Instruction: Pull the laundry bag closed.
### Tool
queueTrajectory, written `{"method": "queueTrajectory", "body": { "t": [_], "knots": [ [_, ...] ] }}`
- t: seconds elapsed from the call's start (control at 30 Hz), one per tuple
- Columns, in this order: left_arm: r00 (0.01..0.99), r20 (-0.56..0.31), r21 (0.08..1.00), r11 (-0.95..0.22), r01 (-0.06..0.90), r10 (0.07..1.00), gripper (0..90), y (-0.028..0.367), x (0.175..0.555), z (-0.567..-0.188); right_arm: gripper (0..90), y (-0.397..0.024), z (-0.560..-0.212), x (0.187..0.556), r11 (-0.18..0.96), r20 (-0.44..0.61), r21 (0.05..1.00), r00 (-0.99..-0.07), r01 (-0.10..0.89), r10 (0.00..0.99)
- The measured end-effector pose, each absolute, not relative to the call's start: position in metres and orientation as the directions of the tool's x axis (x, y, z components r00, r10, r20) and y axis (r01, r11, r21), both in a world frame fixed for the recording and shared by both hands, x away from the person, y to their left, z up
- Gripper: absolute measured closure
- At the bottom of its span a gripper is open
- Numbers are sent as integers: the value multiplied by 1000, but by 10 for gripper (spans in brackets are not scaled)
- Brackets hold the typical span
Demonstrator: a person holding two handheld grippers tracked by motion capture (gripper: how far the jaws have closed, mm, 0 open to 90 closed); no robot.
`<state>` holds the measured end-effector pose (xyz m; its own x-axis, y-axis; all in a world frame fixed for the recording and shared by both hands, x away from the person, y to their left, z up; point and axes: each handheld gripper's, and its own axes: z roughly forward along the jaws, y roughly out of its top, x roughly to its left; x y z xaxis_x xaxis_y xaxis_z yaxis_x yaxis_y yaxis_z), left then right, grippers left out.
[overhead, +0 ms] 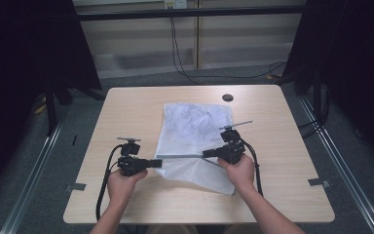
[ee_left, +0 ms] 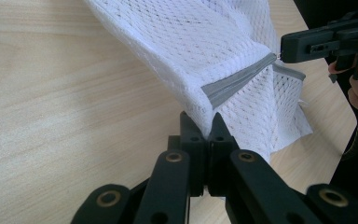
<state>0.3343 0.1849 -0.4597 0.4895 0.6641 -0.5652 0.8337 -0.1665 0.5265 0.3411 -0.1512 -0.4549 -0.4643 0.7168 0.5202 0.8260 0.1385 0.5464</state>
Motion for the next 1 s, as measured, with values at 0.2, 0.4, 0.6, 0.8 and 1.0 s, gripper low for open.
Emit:
{"method": "queueTrajectory", "body": {
  "t": [0.2,0.4,0.6,0.8,1.0],
  "knots": [
    [495,-561,526,-176,832,663,892,186,334,-460,872,-153,-455,341,142,511,549,-465,824,723],
    [498,-563,524,-180,832,660,892,185,334,-459,872,-155,-455,341,133,519,549,-461,825,720],
    [492,-559,524,-176,834,668,892,185,334,-460,872,-155,-456,342,132,518,547,-458,827,722],
    [494,-552,525,-180,832,672,892,185,334,-460,872,-156,-455,342,131,518,548,-458,826,723],
    [487,-559,524,-170,835,671,892,188,334,-460,872,-161,-455,342,128,511,550,-453,825,730]
  ]
}}
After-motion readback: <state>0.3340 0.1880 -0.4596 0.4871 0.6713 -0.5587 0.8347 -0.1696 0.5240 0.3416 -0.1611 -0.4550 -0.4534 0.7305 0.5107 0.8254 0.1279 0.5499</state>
